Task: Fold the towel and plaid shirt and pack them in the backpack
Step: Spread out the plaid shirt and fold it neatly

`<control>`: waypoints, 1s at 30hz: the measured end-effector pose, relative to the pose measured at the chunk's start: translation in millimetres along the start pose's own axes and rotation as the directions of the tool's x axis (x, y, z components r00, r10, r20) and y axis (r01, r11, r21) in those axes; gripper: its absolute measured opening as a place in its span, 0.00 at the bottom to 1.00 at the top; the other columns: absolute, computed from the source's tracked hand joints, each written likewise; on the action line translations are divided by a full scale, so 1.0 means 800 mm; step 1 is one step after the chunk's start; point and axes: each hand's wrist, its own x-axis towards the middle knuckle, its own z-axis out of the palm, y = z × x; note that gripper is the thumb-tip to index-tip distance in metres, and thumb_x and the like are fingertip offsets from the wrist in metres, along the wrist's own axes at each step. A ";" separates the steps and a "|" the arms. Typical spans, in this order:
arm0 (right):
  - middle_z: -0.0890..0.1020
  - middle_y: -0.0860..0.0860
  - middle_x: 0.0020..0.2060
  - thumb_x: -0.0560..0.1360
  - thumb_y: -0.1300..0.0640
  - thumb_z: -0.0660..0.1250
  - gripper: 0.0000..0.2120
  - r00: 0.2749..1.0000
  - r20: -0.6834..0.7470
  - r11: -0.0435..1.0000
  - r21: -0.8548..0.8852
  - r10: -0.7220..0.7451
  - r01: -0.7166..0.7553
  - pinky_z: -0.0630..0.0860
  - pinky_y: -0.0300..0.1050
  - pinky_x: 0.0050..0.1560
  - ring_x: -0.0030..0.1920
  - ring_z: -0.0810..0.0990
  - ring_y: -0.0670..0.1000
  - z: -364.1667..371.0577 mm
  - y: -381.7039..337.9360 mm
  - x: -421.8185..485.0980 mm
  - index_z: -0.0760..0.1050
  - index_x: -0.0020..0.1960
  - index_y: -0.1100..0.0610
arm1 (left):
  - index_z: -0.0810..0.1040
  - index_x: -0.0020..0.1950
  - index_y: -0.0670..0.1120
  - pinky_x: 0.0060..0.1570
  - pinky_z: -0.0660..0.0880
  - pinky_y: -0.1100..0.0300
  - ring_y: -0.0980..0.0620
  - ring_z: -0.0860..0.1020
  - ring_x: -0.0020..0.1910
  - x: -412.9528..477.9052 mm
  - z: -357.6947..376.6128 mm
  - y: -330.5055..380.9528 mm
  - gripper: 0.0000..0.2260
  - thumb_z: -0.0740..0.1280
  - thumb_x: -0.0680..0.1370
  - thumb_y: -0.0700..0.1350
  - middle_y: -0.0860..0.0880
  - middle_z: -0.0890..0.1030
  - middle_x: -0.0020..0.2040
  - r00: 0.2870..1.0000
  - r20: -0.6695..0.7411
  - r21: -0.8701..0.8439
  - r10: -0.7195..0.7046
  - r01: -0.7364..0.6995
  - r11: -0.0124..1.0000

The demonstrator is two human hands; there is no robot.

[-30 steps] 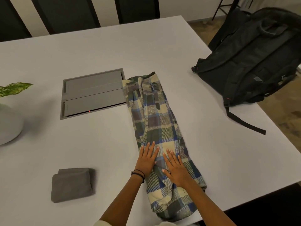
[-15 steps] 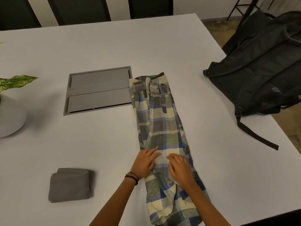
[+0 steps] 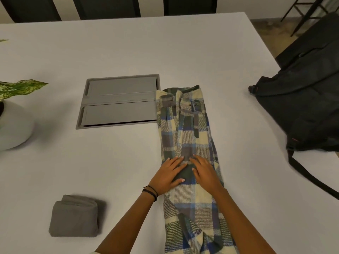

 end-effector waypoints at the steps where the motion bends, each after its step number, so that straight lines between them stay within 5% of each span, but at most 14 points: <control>1: 0.70 0.54 0.67 0.79 0.59 0.57 0.17 1.000 -0.017 1.000 -0.004 -0.012 0.012 0.67 0.46 0.66 0.67 0.67 0.54 -0.001 0.003 0.005 0.68 0.68 0.56 | 0.60 0.74 0.49 0.72 0.43 0.56 0.51 0.53 0.75 0.004 -0.003 -0.003 0.28 0.52 0.77 0.61 0.49 0.56 0.76 0.999 0.040 0.003 0.010 -0.010 1.000; 4: 0.76 0.54 0.59 0.78 0.61 0.59 0.13 0.998 -0.051 0.996 0.088 -0.030 0.034 0.70 0.42 0.57 0.58 0.73 0.53 -0.010 0.010 0.023 0.75 0.61 0.58 | 0.70 0.69 0.48 0.69 0.57 0.59 0.50 0.69 0.67 0.015 -0.017 -0.007 0.23 0.53 0.78 0.57 0.48 0.69 0.71 1.000 -0.003 -0.133 -0.012 0.012 0.991; 7: 0.79 0.55 0.53 0.78 0.62 0.60 0.11 0.994 -0.033 0.922 0.378 0.106 -0.086 0.73 0.37 0.52 0.54 0.78 0.53 -0.032 0.014 0.050 0.77 0.57 0.60 | 0.77 0.61 0.47 0.59 0.72 0.61 0.55 0.76 0.55 0.036 -0.042 -0.015 0.16 0.57 0.79 0.51 0.50 0.79 0.58 0.987 -0.134 -0.338 -0.089 0.038 0.940; 13: 0.73 0.57 0.62 0.76 0.62 0.64 0.14 0.879 -0.102 0.698 0.653 0.466 -0.294 0.72 0.40 0.54 0.61 0.73 0.55 -0.078 0.015 0.132 0.73 0.62 0.59 | 0.76 0.60 0.45 0.60 0.69 0.59 0.53 0.72 0.58 0.104 -0.095 -0.057 0.11 0.62 0.79 0.41 0.46 0.76 0.60 0.840 -0.347 -0.541 -0.417 0.183 0.821; 18: 0.63 0.58 0.69 0.73 0.56 0.69 0.30 0.800 -0.041 0.622 0.653 0.598 -0.432 0.69 0.50 0.62 0.68 0.65 0.58 -0.089 0.035 0.198 0.61 0.71 0.57 | 0.73 0.64 0.42 0.57 0.71 0.59 0.49 0.72 0.60 0.156 -0.129 -0.088 0.14 0.62 0.79 0.39 0.43 0.74 0.64 0.640 -0.246 -0.849 -0.728 0.219 0.480; 22: 0.59 0.58 0.71 0.73 0.54 0.70 0.36 0.747 0.042 0.535 0.671 0.664 -0.513 0.70 0.54 0.63 0.70 0.63 0.59 -0.079 0.042 0.234 0.53 0.74 0.55 | 0.63 0.71 0.43 0.66 0.65 0.53 0.44 0.63 0.71 0.185 -0.131 -0.107 0.21 0.63 0.79 0.40 0.42 0.63 0.72 0.576 -0.029 -0.906 -0.817 0.330 0.265; 26: 0.63 0.57 0.71 0.73 0.55 0.70 0.36 0.707 0.086 0.433 0.737 0.702 -0.519 0.70 0.54 0.64 0.68 0.66 0.60 -0.080 0.049 0.259 0.54 0.73 0.56 | 0.53 0.75 0.41 0.69 0.61 0.51 0.44 0.61 0.72 0.202 -0.125 -0.117 0.29 0.64 0.78 0.42 0.41 0.60 0.74 0.560 0.040 -0.911 -0.827 0.361 0.200; 30: 0.62 0.57 0.72 0.72 0.55 0.70 0.37 0.697 0.161 0.320 0.801 0.699 -0.506 0.68 0.51 0.64 0.69 0.65 0.59 -0.096 0.050 0.277 0.53 0.74 0.59 | 0.53 0.75 0.41 0.69 0.63 0.52 0.44 0.64 0.71 0.216 -0.132 -0.126 0.31 0.66 0.77 0.43 0.41 0.62 0.73 0.494 0.081 -0.932 -0.866 0.345 0.110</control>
